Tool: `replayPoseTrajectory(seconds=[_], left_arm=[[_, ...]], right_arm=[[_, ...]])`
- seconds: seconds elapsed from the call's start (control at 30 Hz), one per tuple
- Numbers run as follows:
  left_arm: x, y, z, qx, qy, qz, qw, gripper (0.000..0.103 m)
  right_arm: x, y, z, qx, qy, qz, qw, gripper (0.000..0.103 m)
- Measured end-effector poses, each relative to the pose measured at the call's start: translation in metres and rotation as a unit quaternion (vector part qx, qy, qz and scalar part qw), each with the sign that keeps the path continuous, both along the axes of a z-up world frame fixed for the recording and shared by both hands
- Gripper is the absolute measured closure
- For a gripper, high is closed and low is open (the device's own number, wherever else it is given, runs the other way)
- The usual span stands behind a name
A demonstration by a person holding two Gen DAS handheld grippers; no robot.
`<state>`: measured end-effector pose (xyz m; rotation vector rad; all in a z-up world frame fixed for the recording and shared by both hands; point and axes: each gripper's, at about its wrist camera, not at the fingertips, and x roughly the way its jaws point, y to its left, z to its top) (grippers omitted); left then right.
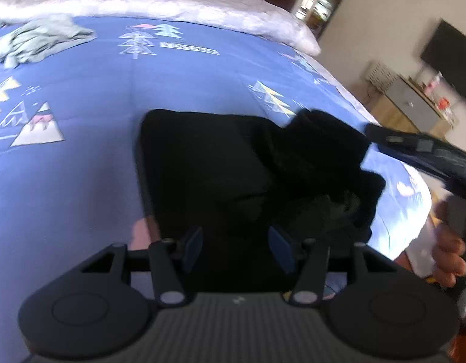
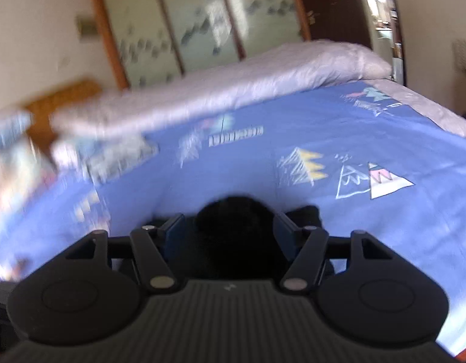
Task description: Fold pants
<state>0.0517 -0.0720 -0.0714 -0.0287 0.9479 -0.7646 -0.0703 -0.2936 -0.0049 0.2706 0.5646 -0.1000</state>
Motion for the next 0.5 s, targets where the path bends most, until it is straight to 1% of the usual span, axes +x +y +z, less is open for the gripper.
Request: replayPoseTrajectory(seconds=[0.03, 0.07, 0.1, 0.13, 0.17, 0.23, 0.27, 0.3, 0.33, 0.4, 0.43, 0.47, 0.5], left_arm=[[-0.003, -0.005, -0.001, 0.005, -0.005, -0.008, 0.9999, 0.054], [-0.006, -0.009, -0.002, 0.008, -0.009, -0.015, 0.9998, 0.056], [-0.011, -0.008, -0.002, 0.009, -0.012, -0.022, 0.9996, 0.057], [-0.014, -0.009, -0.001, 0.009, -0.013, -0.030, 0.9994, 0.057], [-0.016, -0.008, 0.000, 0.007, -0.014, -0.036, 0.9992, 0.058], [-0.019, -0.008, -0.001, 0.005, -0.013, -0.043, 0.9990, 0.058], [-0.019, -0.007, -0.003, 0.004, -0.007, -0.047, 0.9989, 0.058], [-0.019, -0.008, -0.005, 0.001, -0.001, -0.050, 0.9988, 0.058], [-0.018, -0.009, -0.008, -0.002, 0.007, -0.051, 0.9987, 0.058], [-0.016, -0.012, -0.011, 0.000, 0.018, -0.051, 0.9986, 0.058], [-0.016, -0.012, -0.010, 0.000, 0.018, -0.052, 0.9985, 0.058], [-0.017, -0.011, -0.007, -0.003, 0.015, -0.052, 0.9985, 0.058], [-0.016, -0.007, -0.001, -0.012, 0.013, -0.051, 0.9986, 0.058]], right_arm=[[0.010, 0.004, -0.009, -0.018, 0.022, 0.001, 1.000, 0.062], [0.017, 0.004, -0.017, -0.029, 0.038, -0.005, 0.999, 0.092], [0.021, -0.002, -0.021, -0.027, 0.050, -0.021, 0.998, 0.091], [0.017, -0.014, -0.020, 0.000, 0.040, -0.047, 0.998, 0.092], [0.006, -0.027, -0.016, 0.035, 0.020, -0.070, 0.997, 0.092], [-0.019, -0.063, -0.011, 0.103, -0.012, -0.121, 0.987, 0.092], [-0.027, -0.076, -0.014, 0.128, -0.014, -0.138, 0.982, 0.092], [-0.035, -0.089, -0.023, 0.155, -0.004, -0.157, 0.975, 0.091], [-0.038, -0.097, -0.036, 0.168, 0.022, -0.172, 0.970, 0.090], [-0.035, -0.108, -0.068, 0.186, 0.093, -0.187, 0.960, 0.081], [-0.040, -0.113, -0.077, 0.204, 0.097, -0.199, 0.954, 0.076], [-0.045, -0.115, -0.075, 0.211, 0.086, -0.203, 0.952, 0.071], [-0.051, -0.115, -0.068, 0.207, 0.072, -0.204, 0.954, 0.070]])
